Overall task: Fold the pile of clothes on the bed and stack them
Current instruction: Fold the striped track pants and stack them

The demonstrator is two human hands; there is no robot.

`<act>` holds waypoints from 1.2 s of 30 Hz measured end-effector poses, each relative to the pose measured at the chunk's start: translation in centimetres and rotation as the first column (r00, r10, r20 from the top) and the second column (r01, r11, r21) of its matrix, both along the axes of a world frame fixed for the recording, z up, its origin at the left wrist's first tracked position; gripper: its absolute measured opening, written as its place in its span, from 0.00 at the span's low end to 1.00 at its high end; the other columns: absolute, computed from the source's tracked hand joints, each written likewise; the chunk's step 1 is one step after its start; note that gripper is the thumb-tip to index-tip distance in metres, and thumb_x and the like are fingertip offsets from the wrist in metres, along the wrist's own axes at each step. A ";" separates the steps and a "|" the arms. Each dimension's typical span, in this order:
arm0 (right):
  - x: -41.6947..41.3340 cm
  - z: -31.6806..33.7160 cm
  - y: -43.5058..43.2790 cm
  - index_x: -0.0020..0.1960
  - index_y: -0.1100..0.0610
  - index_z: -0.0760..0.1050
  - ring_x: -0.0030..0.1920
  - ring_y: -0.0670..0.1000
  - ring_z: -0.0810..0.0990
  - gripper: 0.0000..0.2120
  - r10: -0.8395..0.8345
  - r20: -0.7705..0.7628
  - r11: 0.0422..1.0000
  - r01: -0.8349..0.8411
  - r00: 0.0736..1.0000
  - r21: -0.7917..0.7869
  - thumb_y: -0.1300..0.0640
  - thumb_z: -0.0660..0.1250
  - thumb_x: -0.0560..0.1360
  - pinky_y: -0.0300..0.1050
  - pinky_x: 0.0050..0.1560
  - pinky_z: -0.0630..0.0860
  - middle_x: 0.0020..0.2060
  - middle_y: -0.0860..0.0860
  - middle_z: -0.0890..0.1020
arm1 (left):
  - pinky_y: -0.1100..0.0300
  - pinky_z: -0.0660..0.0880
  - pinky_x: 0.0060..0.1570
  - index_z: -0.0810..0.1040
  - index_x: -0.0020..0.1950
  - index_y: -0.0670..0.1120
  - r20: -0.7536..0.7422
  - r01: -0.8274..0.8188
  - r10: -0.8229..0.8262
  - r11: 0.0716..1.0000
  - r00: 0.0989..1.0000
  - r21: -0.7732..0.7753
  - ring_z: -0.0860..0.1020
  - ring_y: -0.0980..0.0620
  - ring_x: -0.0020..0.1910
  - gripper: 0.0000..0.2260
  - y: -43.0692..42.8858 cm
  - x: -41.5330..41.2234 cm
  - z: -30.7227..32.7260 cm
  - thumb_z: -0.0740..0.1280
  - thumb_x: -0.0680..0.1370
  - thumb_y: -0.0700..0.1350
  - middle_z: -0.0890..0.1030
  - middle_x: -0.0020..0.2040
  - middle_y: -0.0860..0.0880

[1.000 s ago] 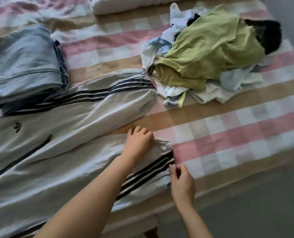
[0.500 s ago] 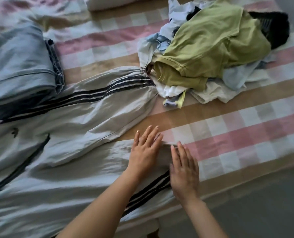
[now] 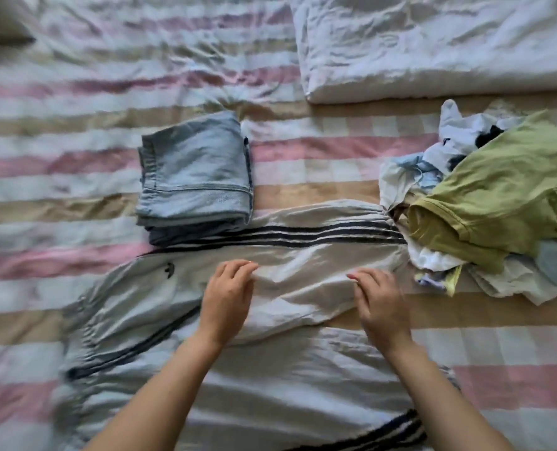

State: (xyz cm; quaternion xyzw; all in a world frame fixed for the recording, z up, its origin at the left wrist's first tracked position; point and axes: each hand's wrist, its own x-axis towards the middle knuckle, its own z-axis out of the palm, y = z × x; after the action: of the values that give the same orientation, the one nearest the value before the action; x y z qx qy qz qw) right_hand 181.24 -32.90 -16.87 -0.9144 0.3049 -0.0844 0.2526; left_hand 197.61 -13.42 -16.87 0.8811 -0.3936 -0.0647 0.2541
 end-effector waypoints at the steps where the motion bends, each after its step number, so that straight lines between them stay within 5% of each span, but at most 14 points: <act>1: 2.3 0.0 -0.6 0.51 0.61 0.80 0.50 0.60 0.78 0.09 0.038 -0.026 0.999 -0.038 0.999 0.010 0.66 0.65 0.73 0.56 0.50 0.75 0.48 0.57 0.81 | 0.49 0.76 0.47 0.80 0.51 0.36 -0.011 -0.076 0.076 0.997 0.997 0.005 0.78 0.38 0.47 0.10 1.7 2.2 0.0 0.63 0.74 0.35 0.80 0.48 0.39; 6: 10.9 -1.5 -2.8 0.53 0.59 0.80 0.56 0.60 0.74 0.09 0.090 -0.174 0.992 -0.105 0.981 -0.076 0.62 0.65 0.74 0.54 0.54 0.69 0.53 0.57 0.80 | 0.48 0.71 0.52 0.79 0.50 0.33 -0.095 -0.356 0.364 0.930 0.927 0.088 0.76 0.37 0.49 0.09 9.0 11.4 -1.6 0.65 0.71 0.28 0.79 0.47 0.35; 10: 12.1 -3.5 -7.2 0.62 0.61 0.73 0.63 0.63 0.66 0.16 -0.250 -0.276 0.960 0.201 0.928 -0.196 0.60 0.64 0.75 0.57 0.62 0.63 0.63 0.62 0.71 | 0.44 0.69 0.57 0.76 0.59 0.35 -0.048 -0.435 0.462 0.861 0.885 0.262 0.73 0.37 0.57 0.12 13.5 16.1 -4.3 0.65 0.76 0.36 0.77 0.57 0.35; 14: 11.5 -4.4 -10.7 0.65 0.61 0.71 0.61 0.65 0.69 0.19 -0.222 -0.447 0.973 0.169 0.867 -0.156 0.60 0.64 0.75 0.58 0.61 0.67 0.60 0.65 0.72 | 0.48 0.72 0.47 0.80 0.48 0.39 -0.080 -0.307 0.338 0.914 0.938 0.266 0.77 0.41 0.47 0.06 14.8 18.1 -5.2 0.69 0.74 0.41 0.81 0.46 0.40; 19: 12.1 -3.7 -11.1 0.58 0.60 0.77 0.55 0.64 0.74 0.17 -0.181 -0.444 0.983 0.145 0.878 -0.113 0.67 0.65 0.71 0.58 0.54 0.71 0.54 0.64 0.77 | 0.55 0.65 0.35 0.77 0.35 0.38 -0.040 -0.194 0.212 0.943 0.976 0.272 0.78 0.40 0.32 0.09 15.2 17.7 -5.5 0.71 0.72 0.40 0.80 0.33 0.39; 26: 12.5 -1.8 -10.0 0.56 0.55 0.79 0.55 0.62 0.74 0.13 -0.201 -0.481 0.978 0.150 0.853 -0.143 0.62 0.65 0.72 0.55 0.53 0.72 0.54 0.60 0.78 | 0.50 0.71 0.25 0.74 0.36 0.35 0.136 -0.200 0.161 0.915 0.977 0.350 0.77 0.37 0.27 0.11 13.7 20.2 -2.5 0.72 0.72 0.40 0.77 0.33 0.36; 29: 13.2 -1.8 -7.4 0.62 0.56 0.74 0.61 0.61 0.69 0.17 -0.175 -0.440 0.968 0.073 0.881 -0.239 0.60 0.66 0.73 0.56 0.60 0.67 0.61 0.58 0.75 | 0.47 0.73 0.32 0.78 0.41 0.35 0.086 -0.195 0.177 0.929 0.981 0.315 0.77 0.36 0.35 0.09 13.3 20.4 -2.5 0.70 0.73 0.42 0.76 0.39 0.36; 32: 15.2 -2.4 -2.7 0.64 0.57 0.73 0.63 0.60 0.70 0.21 0.111 -0.301 0.966 -0.174 0.947 -0.191 0.60 0.68 0.72 0.56 0.63 0.64 0.62 0.58 0.74 | 0.45 0.75 0.45 0.78 0.53 0.37 -0.041 -0.176 0.193 0.949 0.980 0.263 0.78 0.38 0.47 0.09 13.5 18.6 -3.3 0.68 0.75 0.40 0.79 0.48 0.37; 34: 16.9 -3.4 0.0 0.68 0.54 0.69 0.67 0.56 0.68 0.22 0.299 -0.333 0.915 -0.368 0.894 -0.165 0.57 0.65 0.74 0.53 0.66 0.60 0.67 0.54 0.71 | 0.47 0.74 0.50 0.76 0.58 0.37 -0.078 -0.175 0.197 0.957 0.977 0.229 0.78 0.39 0.51 0.12 13.9 17.7 -3.8 0.66 0.75 0.37 0.80 0.52 0.37; 36: 18.8 -4.5 0.9 0.71 0.51 0.64 0.70 0.51 0.64 0.23 0.299 -0.411 0.904 -0.394 0.861 -0.168 0.52 0.61 0.77 0.50 0.68 0.56 0.70 0.50 0.67 | 0.48 0.74 0.47 0.77 0.56 0.37 -0.086 -0.170 0.192 0.960 0.978 0.222 0.79 0.40 0.49 0.11 14.4 17.6 -4.3 0.67 0.74 0.35 0.81 0.50 0.38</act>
State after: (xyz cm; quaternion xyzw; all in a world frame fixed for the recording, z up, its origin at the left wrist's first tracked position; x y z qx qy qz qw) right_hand 200.00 -32.00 -21.38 -0.9774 0.1641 0.1023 0.0850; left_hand 215.23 0.97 -21.13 0.9309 -0.2879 -0.1300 0.1835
